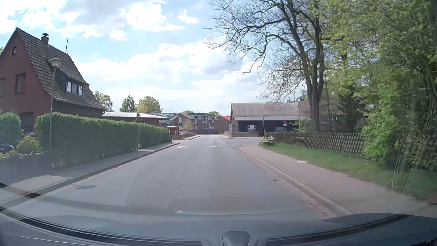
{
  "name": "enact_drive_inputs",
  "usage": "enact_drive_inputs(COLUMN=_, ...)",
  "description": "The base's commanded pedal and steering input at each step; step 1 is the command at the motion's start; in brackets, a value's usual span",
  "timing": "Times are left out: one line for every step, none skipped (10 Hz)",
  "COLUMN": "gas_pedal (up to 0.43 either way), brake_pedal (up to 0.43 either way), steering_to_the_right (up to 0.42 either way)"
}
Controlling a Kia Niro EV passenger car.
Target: Follow the waypoints while adhering to traffic rules and regulations
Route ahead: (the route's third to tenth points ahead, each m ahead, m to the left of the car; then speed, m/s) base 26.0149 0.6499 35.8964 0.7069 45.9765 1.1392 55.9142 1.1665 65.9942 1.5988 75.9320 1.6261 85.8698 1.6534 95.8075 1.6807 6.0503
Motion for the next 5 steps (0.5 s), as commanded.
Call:
enact_drive_inputs(gas_pedal=0.000, brake_pedal=0.110, steering_to_the_right=-0.005)
enact_drive_inputs(gas_pedal=0.000, brake_pedal=0.134, steering_to_the_right=-0.005)
enact_drive_inputs(gas_pedal=0.000, brake_pedal=0.146, steering_to_the_right=-0.005)
enact_drive_inputs(gas_pedal=0.000, brake_pedal=0.146, steering_to_the_right=-0.005)
enact_drive_inputs(gas_pedal=0.000, brake_pedal=0.146, steering_to_the_right=-0.005)
